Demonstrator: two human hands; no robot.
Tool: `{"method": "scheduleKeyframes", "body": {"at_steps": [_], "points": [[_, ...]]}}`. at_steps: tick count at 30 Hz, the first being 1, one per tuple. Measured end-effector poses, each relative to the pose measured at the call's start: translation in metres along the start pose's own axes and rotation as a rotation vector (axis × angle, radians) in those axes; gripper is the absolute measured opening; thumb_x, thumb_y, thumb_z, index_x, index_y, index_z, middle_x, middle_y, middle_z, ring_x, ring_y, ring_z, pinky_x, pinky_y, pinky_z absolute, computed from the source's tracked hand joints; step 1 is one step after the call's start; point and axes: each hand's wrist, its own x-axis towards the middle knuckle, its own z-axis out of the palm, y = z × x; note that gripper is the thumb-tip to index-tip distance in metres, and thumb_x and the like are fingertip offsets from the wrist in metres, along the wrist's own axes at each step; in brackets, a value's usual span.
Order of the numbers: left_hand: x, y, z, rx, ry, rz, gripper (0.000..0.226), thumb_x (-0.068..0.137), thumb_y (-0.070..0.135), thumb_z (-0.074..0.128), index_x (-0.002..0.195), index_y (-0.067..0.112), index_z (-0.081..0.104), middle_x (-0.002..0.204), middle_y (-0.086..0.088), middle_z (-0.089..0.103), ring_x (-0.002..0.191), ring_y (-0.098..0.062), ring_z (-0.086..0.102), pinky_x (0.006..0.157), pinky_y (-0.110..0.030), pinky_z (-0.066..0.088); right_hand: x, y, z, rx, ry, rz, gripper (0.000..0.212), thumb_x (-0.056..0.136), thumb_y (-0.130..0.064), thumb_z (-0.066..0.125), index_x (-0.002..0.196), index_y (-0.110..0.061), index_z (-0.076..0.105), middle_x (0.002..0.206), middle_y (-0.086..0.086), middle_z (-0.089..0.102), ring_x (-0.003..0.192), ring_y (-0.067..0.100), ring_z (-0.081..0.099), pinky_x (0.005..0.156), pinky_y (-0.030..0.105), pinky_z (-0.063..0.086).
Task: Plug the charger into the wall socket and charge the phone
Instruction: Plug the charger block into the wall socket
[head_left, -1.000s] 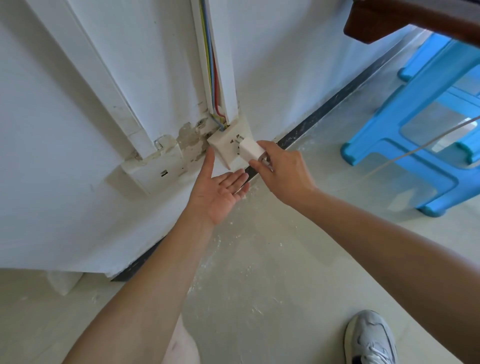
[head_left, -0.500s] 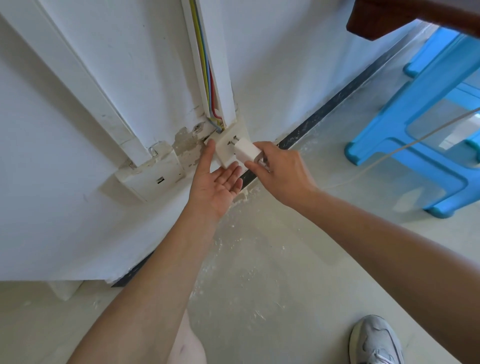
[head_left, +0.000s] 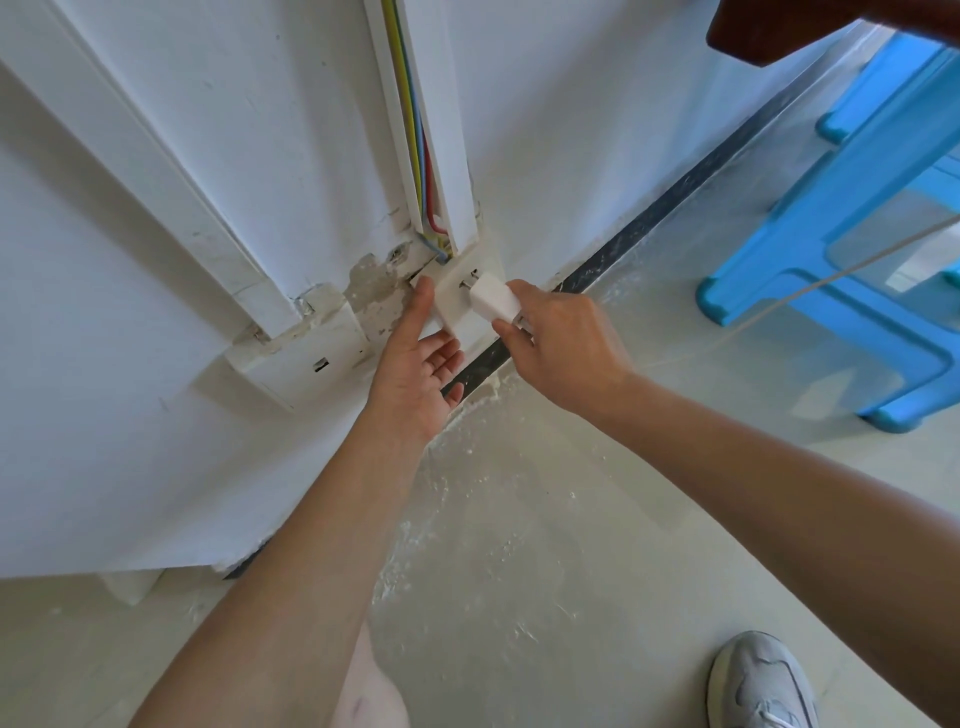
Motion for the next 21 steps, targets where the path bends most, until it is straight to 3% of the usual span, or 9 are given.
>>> {"method": "scheduleKeyframes", "body": {"at_steps": [4,8,12,17,21], "points": [[0.004,0.000,-0.001,0.003,0.011,0.009,0.090,0.062,0.074,0.074,0.131,0.017,0.058,0.126,-0.003,0.062,0.114,-0.017,0.058,0.090,-0.042,0.038,0.008,-0.011,0.002,-0.064,0.006,-0.014,0.030,0.100,-0.027,0.052,0.113,-0.001,0.060,0.076,0.012,0.070,0.065,0.032,0.063,0.057,0.031,0.037],[0.005,0.000,-0.001,0.020,0.003,0.015,0.091,0.062,0.074,0.074,0.132,0.019,0.058,0.125,-0.003,0.063,0.114,-0.017,0.058,0.083,-0.040,0.040,0.015,-0.013,0.004,-0.135,-0.011,-0.031,0.032,0.101,-0.030,0.049,0.116,-0.003,0.058,0.082,0.010,0.073,0.069,0.030,0.065,0.063,0.035,0.046],[0.004,0.001,-0.002,0.028,0.000,0.012,0.090,0.063,0.075,0.073,0.132,0.019,0.058,0.127,-0.003,0.062,0.116,-0.017,0.057,0.091,-0.042,0.039,0.014,-0.014,0.005,-0.149,0.001,-0.033,0.033,0.101,-0.030,0.049,0.117,-0.003,0.059,0.081,0.010,0.074,0.069,0.030,0.066,0.060,0.032,0.040],[0.007,-0.003,-0.001,0.018,-0.002,0.041,0.095,0.059,0.076,0.074,0.132,0.017,0.057,0.128,-0.002,0.060,0.117,-0.017,0.055,0.097,-0.043,0.038,0.014,-0.008,0.003,-0.162,-0.014,-0.075,0.039,0.103,-0.034,0.046,0.123,-0.003,0.057,0.082,0.009,0.072,0.071,0.029,0.066,0.062,0.036,0.053],[0.006,-0.004,-0.001,0.044,0.030,0.066,0.096,0.061,0.077,0.071,0.135,0.018,0.055,0.128,-0.003,0.060,0.117,-0.017,0.055,0.099,-0.043,0.039,0.015,-0.006,0.003,-0.069,-0.050,-0.036,0.044,0.101,-0.038,0.052,0.130,-0.005,0.053,0.100,0.013,0.068,0.090,0.030,0.065,0.067,0.034,0.046]]}}
